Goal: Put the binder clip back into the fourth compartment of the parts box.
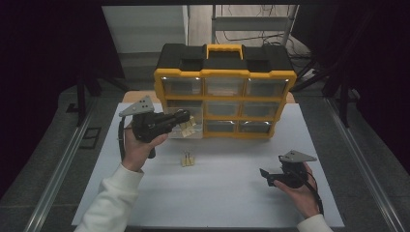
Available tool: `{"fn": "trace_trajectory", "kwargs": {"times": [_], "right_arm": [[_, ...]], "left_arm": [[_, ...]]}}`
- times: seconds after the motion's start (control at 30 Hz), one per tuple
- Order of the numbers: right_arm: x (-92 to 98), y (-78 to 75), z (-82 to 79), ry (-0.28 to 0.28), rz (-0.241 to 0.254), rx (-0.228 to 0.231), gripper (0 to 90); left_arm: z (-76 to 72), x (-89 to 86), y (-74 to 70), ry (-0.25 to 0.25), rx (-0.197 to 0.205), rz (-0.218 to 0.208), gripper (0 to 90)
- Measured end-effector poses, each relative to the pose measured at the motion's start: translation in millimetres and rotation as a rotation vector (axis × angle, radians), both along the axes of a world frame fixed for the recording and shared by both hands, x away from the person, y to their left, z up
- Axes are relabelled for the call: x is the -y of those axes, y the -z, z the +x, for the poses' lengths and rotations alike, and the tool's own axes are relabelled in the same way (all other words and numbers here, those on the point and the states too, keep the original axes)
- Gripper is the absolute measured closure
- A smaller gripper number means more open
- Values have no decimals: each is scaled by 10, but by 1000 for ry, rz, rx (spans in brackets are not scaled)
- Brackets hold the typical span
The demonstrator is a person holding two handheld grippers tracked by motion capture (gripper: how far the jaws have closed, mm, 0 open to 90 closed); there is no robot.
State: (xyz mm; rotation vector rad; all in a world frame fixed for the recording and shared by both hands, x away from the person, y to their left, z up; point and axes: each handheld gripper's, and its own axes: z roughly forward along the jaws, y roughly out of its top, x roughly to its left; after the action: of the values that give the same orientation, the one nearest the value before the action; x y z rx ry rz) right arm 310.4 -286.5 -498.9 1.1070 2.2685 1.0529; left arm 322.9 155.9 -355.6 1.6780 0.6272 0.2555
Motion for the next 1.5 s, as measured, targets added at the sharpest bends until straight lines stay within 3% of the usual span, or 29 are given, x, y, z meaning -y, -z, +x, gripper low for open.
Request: {"fn": "trace_trajectory", "kwargs": {"times": [0.53,0.93,1.23,1.3,1.37,1.43,1.5], "right_arm": [[-4,4,-2,0,4,-6,103],[-6,6,-2,0,1,-6,103],[-11,12,-1,-5,-2,-10,104],[-12,14,-2,-6,-4,-9,104],[-16,17,-2,-6,-7,-11,104],[-16,19,1,-6,-7,-12,104],[-14,17,-2,-5,-7,-11,104]], "left_arm": [[143,-11,-61,-49,-5,23,886],[329,11,-2,-141,-16,102,885],[387,48,86,-210,1,181,878],[379,78,125,-244,20,226,809],[366,91,159,-224,16,216,619],[337,79,173,-230,21,206,517],[312,39,183,-209,4,166,438]]}}
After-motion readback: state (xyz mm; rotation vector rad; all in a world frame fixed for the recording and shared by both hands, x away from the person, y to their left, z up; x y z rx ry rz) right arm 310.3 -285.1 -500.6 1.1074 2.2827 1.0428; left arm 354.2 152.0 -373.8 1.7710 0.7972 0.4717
